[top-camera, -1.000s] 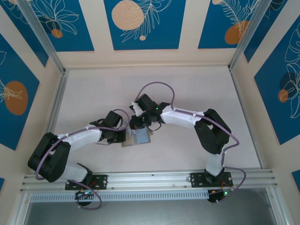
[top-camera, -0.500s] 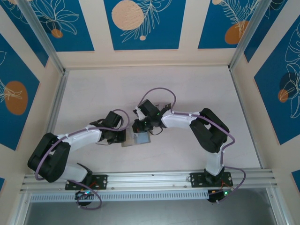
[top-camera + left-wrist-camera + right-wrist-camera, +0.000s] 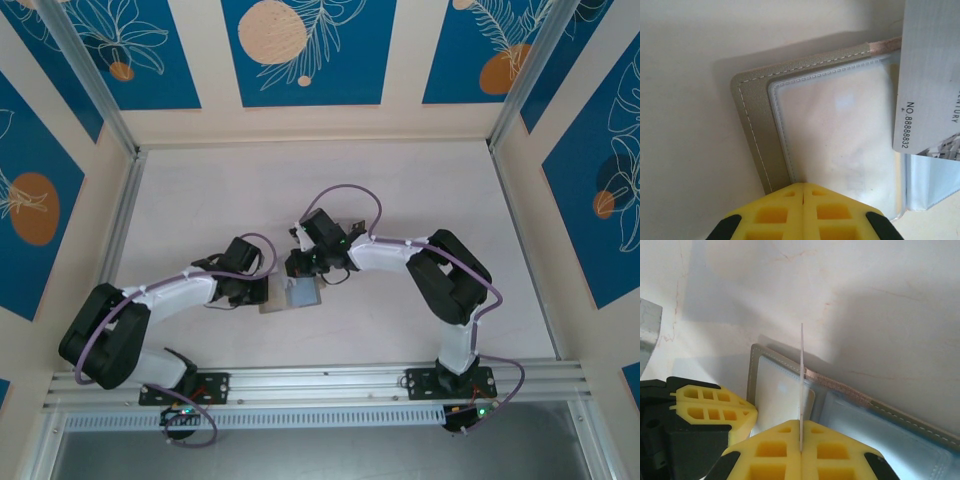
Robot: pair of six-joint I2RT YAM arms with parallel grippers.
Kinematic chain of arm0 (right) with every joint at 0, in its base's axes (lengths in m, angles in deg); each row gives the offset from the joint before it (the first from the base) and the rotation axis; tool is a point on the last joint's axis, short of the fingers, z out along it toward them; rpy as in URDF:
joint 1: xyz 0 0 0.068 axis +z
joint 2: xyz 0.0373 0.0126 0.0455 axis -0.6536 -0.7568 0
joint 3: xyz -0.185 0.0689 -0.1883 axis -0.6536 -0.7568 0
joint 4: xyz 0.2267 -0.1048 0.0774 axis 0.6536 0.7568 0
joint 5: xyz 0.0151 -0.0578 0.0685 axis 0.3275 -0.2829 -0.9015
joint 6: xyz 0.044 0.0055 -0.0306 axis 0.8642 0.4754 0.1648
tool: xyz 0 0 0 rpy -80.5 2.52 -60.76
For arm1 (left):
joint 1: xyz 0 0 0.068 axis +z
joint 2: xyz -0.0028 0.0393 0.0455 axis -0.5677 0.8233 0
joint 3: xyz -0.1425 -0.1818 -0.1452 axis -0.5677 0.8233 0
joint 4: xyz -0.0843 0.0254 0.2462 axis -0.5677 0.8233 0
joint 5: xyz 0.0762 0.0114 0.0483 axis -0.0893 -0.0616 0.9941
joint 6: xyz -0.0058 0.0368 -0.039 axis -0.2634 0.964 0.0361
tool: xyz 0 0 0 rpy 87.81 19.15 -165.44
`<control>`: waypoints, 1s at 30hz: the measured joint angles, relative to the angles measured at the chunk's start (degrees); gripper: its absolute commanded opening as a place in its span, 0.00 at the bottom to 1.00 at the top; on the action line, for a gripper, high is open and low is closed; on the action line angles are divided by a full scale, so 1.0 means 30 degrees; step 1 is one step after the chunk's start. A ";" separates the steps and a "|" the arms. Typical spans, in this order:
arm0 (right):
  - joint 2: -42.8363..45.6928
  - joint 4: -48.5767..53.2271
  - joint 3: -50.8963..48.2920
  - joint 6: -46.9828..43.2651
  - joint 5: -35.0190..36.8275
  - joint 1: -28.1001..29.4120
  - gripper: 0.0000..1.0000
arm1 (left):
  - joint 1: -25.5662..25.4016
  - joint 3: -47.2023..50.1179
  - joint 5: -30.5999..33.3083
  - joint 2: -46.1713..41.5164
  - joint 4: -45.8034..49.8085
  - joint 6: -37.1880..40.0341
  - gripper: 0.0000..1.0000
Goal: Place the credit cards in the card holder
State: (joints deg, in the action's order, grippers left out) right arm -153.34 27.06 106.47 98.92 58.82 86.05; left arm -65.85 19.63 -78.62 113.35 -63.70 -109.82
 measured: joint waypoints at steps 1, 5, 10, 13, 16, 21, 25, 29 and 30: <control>0.0000 0.0000 0.0000 0.0000 0.0000 0.0007 0.00 | 0.0000 0.0000 0.0000 0.0000 0.0000 -0.0029 0.05; 0.0000 -0.0007 0.0000 0.0000 0.0007 0.0007 0.00 | 0.0000 0.0000 0.0000 0.0000 0.0000 -0.0131 0.05; 0.0000 0.0000 0.0000 0.0000 0.0000 0.0007 0.00 | 0.0000 -0.0007 0.0000 0.0007 0.0000 -0.0131 0.05; 0.0000 -0.0029 0.0000 0.0000 -0.0007 0.0029 0.00 | 0.0000 -0.0036 0.0000 0.0022 0.0015 -0.0146 0.05; 0.0000 -0.0138 -0.0007 0.0058 -0.0007 0.0058 0.00 | 0.0000 -0.0036 0.0000 0.0022 0.0022 -0.0248 0.05; 0.0000 -0.0809 -0.0627 0.0350 -0.0015 0.0080 0.00 | 0.0000 -0.0036 0.0000 0.0022 0.0022 -0.0277 0.05; 0.0000 -0.1341 -0.1166 0.0583 -0.0044 0.0080 0.00 | -0.0007 -0.0080 0.0000 0.0029 0.0051 -0.0284 0.05; 0.0029 -0.1872 -0.1508 0.0911 -0.0102 0.0058 0.00 | -0.0015 -0.0095 0.0000 0.0044 0.0066 -0.0284 0.05; 0.0051 -0.2040 -0.1632 0.0976 -0.0146 0.0044 0.00 | -0.0015 -0.0102 0.0000 0.0044 0.0073 -0.0284 0.05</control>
State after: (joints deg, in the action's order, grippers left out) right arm -153.19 20.94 101.57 101.85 58.38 86.18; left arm -65.90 19.33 -78.62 113.48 -63.49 -110.67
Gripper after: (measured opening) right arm 0.064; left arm 0.054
